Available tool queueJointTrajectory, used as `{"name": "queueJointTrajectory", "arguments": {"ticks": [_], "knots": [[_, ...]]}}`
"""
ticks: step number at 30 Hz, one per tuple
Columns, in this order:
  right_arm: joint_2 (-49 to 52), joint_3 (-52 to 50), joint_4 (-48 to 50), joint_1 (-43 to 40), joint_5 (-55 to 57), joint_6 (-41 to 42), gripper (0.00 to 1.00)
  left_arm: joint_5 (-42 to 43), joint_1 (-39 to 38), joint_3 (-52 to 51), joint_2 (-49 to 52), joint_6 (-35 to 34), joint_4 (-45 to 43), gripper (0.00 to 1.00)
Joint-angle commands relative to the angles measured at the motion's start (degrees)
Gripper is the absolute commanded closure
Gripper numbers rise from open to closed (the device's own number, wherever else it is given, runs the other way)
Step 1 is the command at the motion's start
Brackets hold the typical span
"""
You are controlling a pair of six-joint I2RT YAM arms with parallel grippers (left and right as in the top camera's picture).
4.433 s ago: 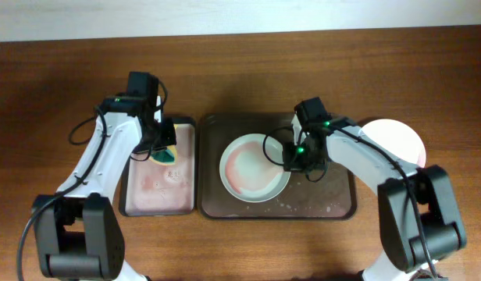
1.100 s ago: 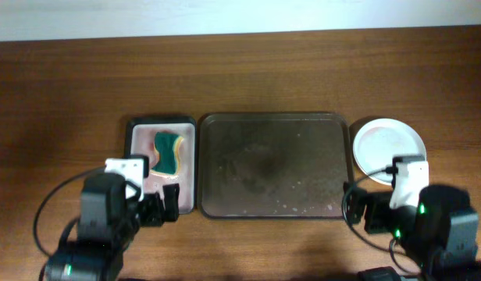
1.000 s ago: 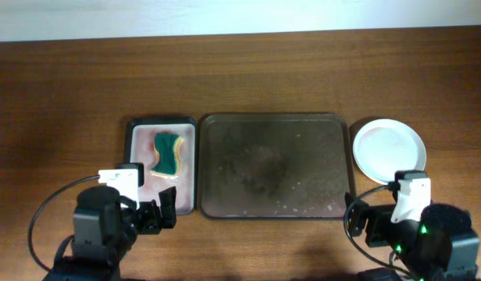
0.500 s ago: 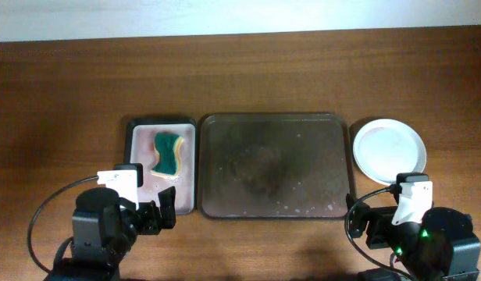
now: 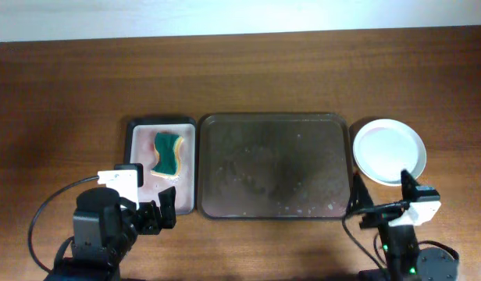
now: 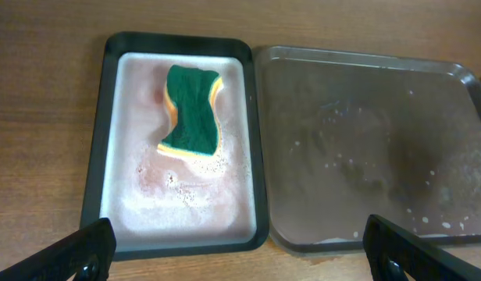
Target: Clean dirty plates on tray and stack at the side
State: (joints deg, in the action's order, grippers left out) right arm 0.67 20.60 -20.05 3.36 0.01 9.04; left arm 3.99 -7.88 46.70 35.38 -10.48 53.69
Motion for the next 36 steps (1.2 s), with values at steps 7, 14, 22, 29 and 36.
{"name": "queueJointTrajectory", "arguments": {"ticks": [7,14,22,29,36], "knots": [[-0.48,-20.28,30.18,-0.44,0.68,-2.73,0.01,-0.81,-0.11,-0.39,-0.26,0.28,-0.07,0.01],[-0.48,-20.28,15.93,-0.39,-4.92,-18.01,0.01,-0.81,-0.11,-0.37,-0.26,0.28,-0.07,0.01],[-0.46,-20.28,15.93,-0.39,-4.92,-18.03,0.01,-0.81,-0.11,-0.39,-0.26,0.28,-0.07,0.01],[-0.46,-20.28,15.93,-0.39,-4.92,-18.03,0.01,-0.81,-0.11,-0.37,-0.26,0.28,-0.07,0.01],[-0.46,-20.28,15.93,-0.39,-4.92,-18.03,0.01,-1.81,-0.11,-0.52,-2.23,1.03,0.35,0.01]]}}
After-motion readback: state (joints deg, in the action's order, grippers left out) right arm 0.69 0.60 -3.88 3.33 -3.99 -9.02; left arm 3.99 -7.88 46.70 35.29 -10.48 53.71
